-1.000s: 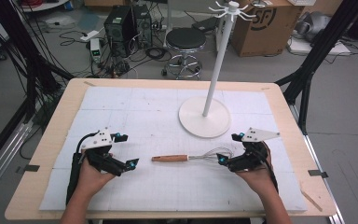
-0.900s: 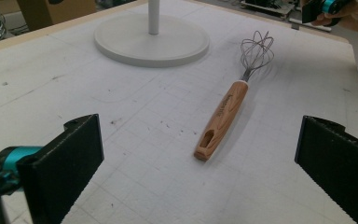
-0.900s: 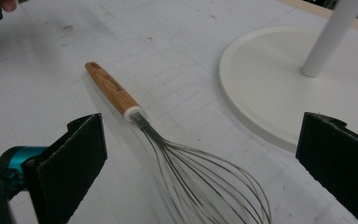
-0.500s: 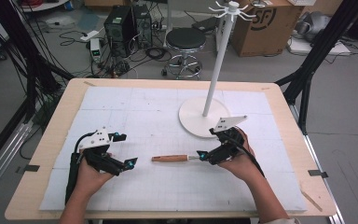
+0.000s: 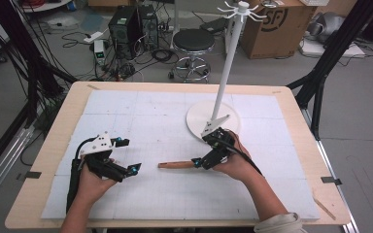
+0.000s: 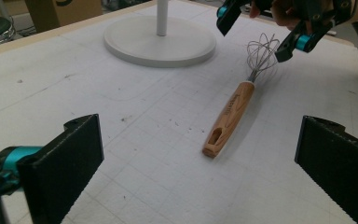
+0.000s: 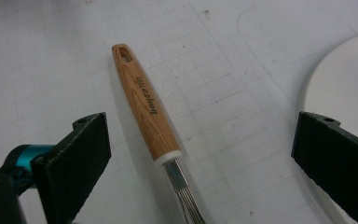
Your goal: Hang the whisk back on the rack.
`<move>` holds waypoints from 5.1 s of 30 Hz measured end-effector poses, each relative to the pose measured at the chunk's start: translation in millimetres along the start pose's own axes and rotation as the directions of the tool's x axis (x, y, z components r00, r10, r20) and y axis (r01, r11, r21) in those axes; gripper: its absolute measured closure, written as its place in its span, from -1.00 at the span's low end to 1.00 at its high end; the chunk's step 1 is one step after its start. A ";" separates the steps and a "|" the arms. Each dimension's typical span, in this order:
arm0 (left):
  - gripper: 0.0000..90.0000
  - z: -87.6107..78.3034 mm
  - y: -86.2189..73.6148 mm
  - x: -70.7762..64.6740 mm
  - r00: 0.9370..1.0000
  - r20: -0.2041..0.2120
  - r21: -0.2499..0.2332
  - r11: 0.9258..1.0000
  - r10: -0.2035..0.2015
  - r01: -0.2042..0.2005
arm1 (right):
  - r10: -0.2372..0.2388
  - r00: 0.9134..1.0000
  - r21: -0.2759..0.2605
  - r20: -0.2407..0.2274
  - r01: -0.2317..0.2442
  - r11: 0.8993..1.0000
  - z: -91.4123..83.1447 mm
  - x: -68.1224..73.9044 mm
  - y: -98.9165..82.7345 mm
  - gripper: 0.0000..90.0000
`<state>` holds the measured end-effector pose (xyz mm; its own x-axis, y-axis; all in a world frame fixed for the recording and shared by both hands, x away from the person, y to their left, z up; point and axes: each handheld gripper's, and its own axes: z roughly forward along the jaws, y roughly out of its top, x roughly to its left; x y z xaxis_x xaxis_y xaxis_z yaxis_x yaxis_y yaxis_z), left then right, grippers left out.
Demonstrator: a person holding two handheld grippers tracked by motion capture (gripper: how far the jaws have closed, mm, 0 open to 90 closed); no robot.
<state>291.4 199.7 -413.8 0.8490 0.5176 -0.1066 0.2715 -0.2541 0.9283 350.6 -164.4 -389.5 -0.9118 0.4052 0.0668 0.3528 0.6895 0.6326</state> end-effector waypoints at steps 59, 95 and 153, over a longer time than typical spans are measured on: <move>-0.96 2.0 -1.3 -1.4 1.000 0.001 0.015 1.000 0.002 -0.002 | -0.096 0.995 0.161 -0.005 0.096 0.982 11.0 15.8 8.0 0.57; -0.96 1.1 -1.1 -1.7 1.000 0.004 0.001 1.000 -0.001 0.001 | 0.023 0.994 -0.341 0.105 0.014 0.940 -126.9 -18.3 14.7 0.57; -0.96 -1.1 -2.1 -0.2 1.000 0.004 -0.005 1.000 -0.010 0.010 | 0.176 0.942 -0.512 0.285 -0.005 0.859 -270.4 -89.8 34.4 0.57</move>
<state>290.1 201.0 -415.4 0.8479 0.5172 -0.1168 0.2776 -0.2452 0.9289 387.8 -339.4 -165.1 -0.7372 0.6741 -0.0457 0.1999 0.2823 0.9383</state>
